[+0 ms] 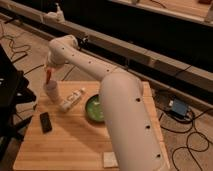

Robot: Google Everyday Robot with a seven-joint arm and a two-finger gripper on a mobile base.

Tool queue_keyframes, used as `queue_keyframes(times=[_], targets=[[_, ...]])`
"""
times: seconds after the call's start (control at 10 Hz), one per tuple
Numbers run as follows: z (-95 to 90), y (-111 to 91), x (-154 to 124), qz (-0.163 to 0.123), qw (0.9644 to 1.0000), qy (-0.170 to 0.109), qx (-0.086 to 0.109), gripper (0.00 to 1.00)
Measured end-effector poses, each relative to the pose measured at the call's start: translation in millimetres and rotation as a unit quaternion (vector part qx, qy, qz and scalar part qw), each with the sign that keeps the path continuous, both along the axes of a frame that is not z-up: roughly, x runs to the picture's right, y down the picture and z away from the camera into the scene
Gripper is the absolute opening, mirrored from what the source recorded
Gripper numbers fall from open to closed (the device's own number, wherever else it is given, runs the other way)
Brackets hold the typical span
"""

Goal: Place the pepper in the ceramic cup

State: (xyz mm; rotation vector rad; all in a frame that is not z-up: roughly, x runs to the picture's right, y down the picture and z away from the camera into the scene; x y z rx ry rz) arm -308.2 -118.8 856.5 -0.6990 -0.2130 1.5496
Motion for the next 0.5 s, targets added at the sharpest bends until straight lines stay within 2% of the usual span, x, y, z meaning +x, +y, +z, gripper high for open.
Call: queue_keyframes(times=[0.2, 0.5], targets=[[19.7, 2, 4, 0.004, 1.0, 0.007, 0.001, 0.36], [34.0, 13, 3, 0.005, 0.9999, 0.008, -0.007, 0.66]])
